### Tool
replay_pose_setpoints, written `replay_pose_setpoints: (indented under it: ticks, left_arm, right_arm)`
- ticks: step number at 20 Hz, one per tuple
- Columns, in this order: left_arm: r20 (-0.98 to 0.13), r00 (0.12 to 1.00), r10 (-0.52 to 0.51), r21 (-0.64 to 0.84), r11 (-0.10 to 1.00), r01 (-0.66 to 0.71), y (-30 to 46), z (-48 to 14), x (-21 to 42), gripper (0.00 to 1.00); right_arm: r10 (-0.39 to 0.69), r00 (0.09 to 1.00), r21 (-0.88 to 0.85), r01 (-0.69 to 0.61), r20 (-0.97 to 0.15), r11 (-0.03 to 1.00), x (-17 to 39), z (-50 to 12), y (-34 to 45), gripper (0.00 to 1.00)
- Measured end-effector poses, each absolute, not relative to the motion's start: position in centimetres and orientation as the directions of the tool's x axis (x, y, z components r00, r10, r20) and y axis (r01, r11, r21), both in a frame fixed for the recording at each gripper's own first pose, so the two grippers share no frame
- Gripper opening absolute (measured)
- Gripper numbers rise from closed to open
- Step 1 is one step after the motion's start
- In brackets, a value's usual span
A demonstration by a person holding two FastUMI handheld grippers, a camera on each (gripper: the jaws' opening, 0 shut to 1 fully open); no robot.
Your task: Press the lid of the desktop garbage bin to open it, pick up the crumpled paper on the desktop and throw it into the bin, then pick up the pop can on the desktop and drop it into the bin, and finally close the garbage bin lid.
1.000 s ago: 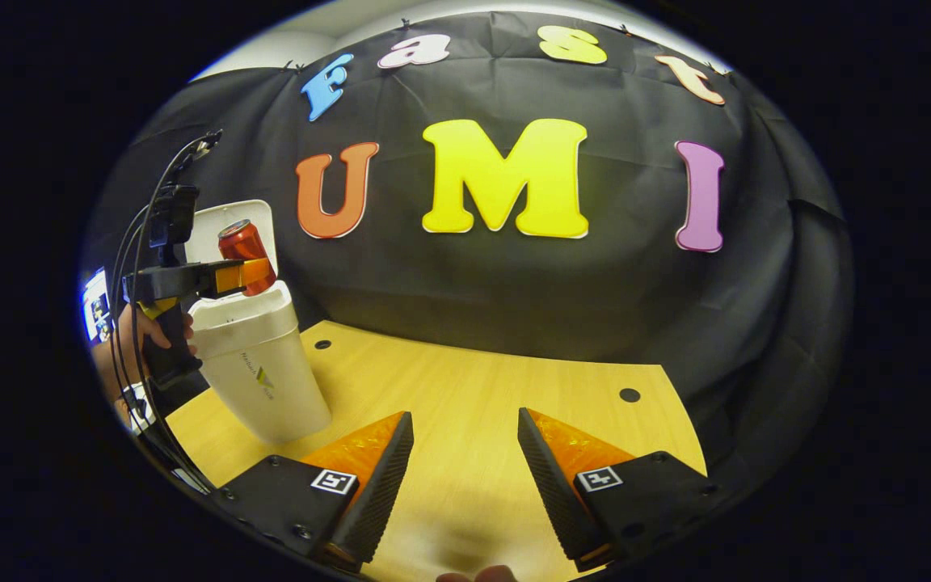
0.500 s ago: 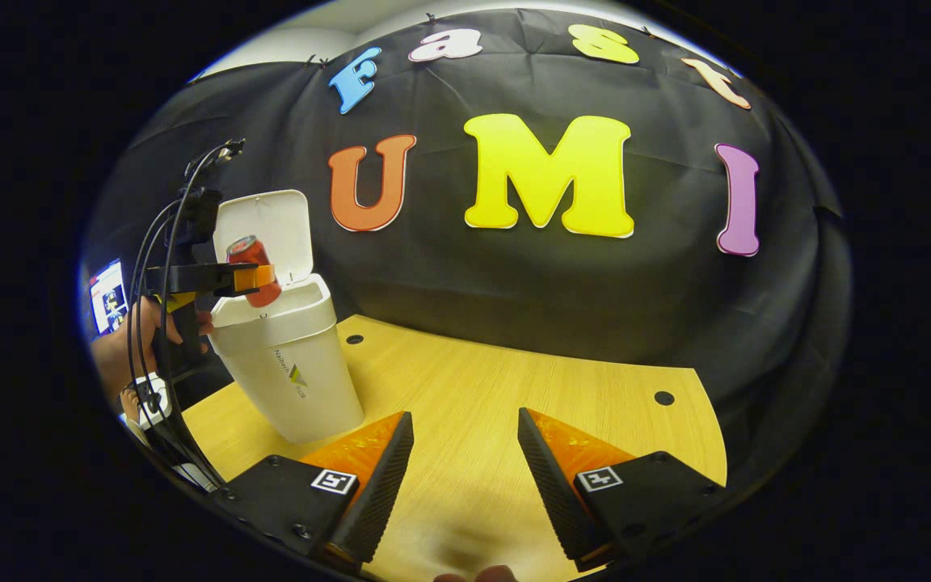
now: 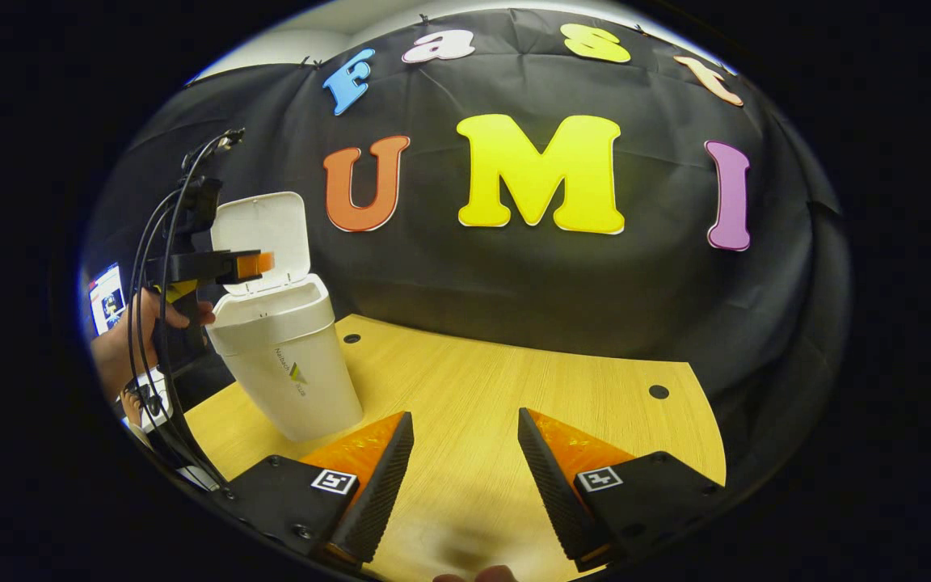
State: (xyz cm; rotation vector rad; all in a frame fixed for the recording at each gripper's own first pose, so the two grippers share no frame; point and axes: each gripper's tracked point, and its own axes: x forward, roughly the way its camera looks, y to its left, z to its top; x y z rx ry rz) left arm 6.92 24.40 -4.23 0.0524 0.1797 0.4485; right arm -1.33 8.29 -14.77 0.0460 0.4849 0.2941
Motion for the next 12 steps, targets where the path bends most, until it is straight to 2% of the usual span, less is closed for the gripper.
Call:
replay_pose_setpoints:
  ticks: [7,12]
  left_arm:
    - [-0.046,0.829,0.557,0.024,0.831,-0.556,24.7,3.3,8.7,0.95]
    - [0.008,0.749,0.663,-0.011,0.749,-0.663,27.1,8.8,10.1,0.95]
  right_arm:
    - [0.268,0.863,0.105,-0.247,-0.428,0.963,-1.4,-13.3,6.1,0.83]
    - [0.240,0.865,0.115,-0.211,-0.440,0.971,-1.5,-13.2,4.0,0.83]
